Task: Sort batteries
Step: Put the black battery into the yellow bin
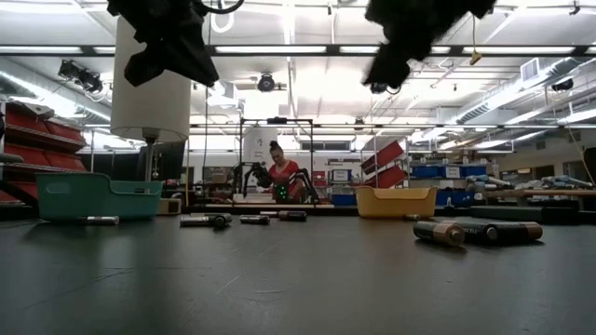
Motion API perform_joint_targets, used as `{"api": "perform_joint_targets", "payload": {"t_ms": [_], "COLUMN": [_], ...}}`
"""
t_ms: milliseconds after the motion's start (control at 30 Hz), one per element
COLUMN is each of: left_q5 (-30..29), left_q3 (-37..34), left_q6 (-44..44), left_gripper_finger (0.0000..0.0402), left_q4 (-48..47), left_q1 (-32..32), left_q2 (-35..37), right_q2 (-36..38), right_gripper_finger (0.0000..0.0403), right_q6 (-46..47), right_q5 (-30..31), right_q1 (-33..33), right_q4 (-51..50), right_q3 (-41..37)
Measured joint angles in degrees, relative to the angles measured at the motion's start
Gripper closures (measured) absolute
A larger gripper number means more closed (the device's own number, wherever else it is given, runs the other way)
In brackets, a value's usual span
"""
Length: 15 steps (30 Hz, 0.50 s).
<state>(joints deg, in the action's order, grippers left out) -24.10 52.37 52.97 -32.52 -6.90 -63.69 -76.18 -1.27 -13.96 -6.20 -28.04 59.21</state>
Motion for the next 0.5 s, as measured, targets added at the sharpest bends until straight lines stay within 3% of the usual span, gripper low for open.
{"api": "perform_joint_targets", "payload": {"t_ms": [200, 500], "left_q5": [3.85, 4.14], "left_q3": [0.01, 0.01], "left_q6": [2.77, 7.51], "left_gripper_finger": [0.0313, 0.0311], "left_q4": [-0.08, -0.19], "left_q1": [-0.52, -0.11], "left_q2": [-2.53, -5.96], "right_q2": [0.24, 0.2], "right_gripper_finger": [0.0278, 0.0222], "right_q6": [-5.76, -6.43], "right_q5": [-2.82, -4.15], "right_q1": [9.62, 18.28], "right_q4": [-11.54, -3.71], "right_q3": [-4.92, -12.57]}}
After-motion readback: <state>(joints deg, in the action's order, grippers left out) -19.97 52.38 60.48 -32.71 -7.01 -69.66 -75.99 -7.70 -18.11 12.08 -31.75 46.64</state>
